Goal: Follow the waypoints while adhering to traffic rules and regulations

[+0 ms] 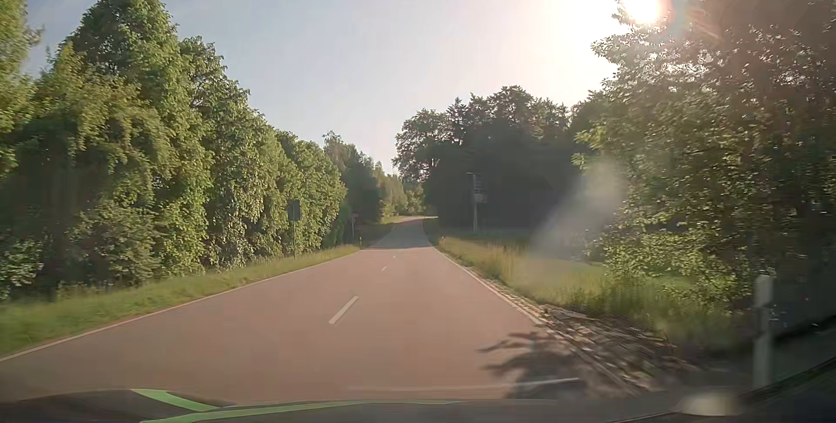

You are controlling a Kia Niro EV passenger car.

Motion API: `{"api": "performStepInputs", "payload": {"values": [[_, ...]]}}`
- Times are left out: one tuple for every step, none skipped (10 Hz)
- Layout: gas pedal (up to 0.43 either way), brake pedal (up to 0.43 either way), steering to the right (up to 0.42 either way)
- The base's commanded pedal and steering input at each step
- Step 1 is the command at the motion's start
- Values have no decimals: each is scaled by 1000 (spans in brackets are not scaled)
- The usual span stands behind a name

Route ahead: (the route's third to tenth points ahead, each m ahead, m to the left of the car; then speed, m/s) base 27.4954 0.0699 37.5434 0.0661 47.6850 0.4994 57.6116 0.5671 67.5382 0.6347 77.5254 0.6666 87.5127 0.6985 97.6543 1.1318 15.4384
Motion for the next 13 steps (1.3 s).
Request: {"api": "performStepInputs", "payload": {"values": [[138, 0, 4], [138, 0, 4], [138, 0, 4], [130, 0, 4], [118, 0, 4], [118, 0, 3], [118, 0, 2], [118, 0, 1], [118, 0, 0], [130, 0, -1], [130, 0, -3], [130, 0, -4], [130, 0, -4]]}}
